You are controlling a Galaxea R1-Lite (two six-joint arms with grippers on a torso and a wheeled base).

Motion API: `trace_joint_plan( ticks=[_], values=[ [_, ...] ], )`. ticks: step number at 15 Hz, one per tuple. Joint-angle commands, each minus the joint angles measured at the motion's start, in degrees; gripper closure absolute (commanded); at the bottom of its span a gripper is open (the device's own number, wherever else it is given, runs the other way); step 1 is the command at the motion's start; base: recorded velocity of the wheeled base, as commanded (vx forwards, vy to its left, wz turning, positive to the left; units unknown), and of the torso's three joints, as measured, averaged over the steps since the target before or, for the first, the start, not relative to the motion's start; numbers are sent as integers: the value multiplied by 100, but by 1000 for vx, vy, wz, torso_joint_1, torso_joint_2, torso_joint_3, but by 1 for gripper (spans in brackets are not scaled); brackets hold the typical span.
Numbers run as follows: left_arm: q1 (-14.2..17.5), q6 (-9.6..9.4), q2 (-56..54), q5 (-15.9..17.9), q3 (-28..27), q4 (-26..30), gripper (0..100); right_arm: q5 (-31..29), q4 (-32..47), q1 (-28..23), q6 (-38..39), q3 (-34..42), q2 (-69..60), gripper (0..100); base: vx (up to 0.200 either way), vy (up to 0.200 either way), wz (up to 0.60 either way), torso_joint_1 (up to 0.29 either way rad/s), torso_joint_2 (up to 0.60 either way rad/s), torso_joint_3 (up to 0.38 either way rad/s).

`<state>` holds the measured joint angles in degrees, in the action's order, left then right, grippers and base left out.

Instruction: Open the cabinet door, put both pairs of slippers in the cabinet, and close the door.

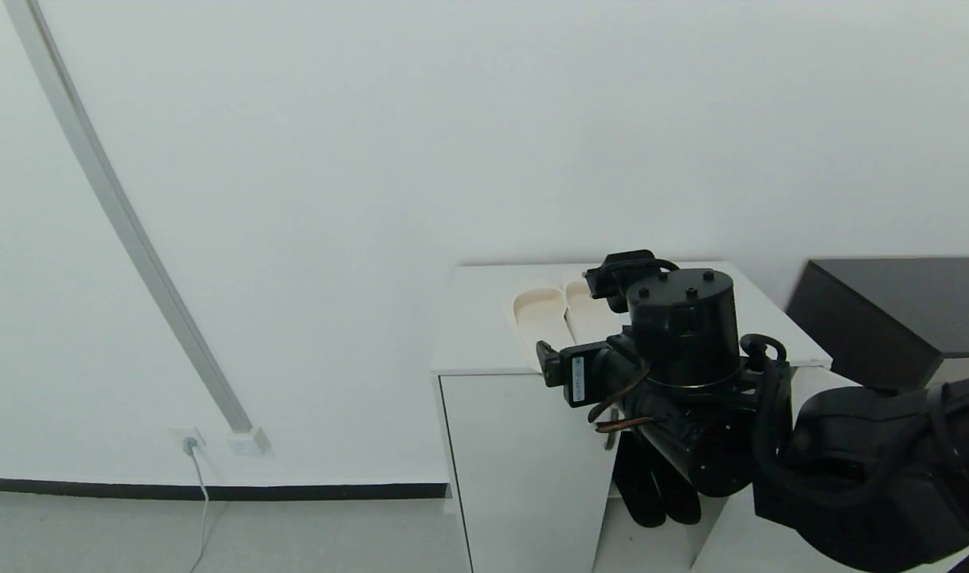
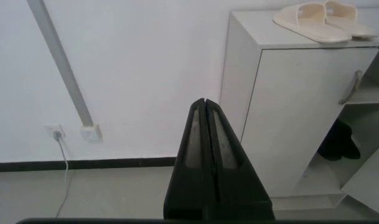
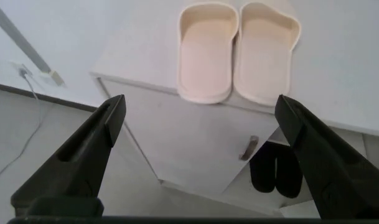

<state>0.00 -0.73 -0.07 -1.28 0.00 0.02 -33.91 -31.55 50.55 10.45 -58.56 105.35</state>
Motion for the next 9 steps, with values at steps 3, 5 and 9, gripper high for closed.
trace_joint_plan(
  ticks=[3,5,9],
  values=[
    [0,3,7,-4,0,-2,100,-1,-9,7,1,20,117,0,0,0,0,0,0,0],
    [0,3,7,-4,0,-2,100,-1,-202,7,-8,20,267,0,0,0,0,0,0,0],
    [0,3,7,-4,0,-2,100,8,-457,-142,-25,-243,689,0,0,0,0,0,0,0]
  ],
)
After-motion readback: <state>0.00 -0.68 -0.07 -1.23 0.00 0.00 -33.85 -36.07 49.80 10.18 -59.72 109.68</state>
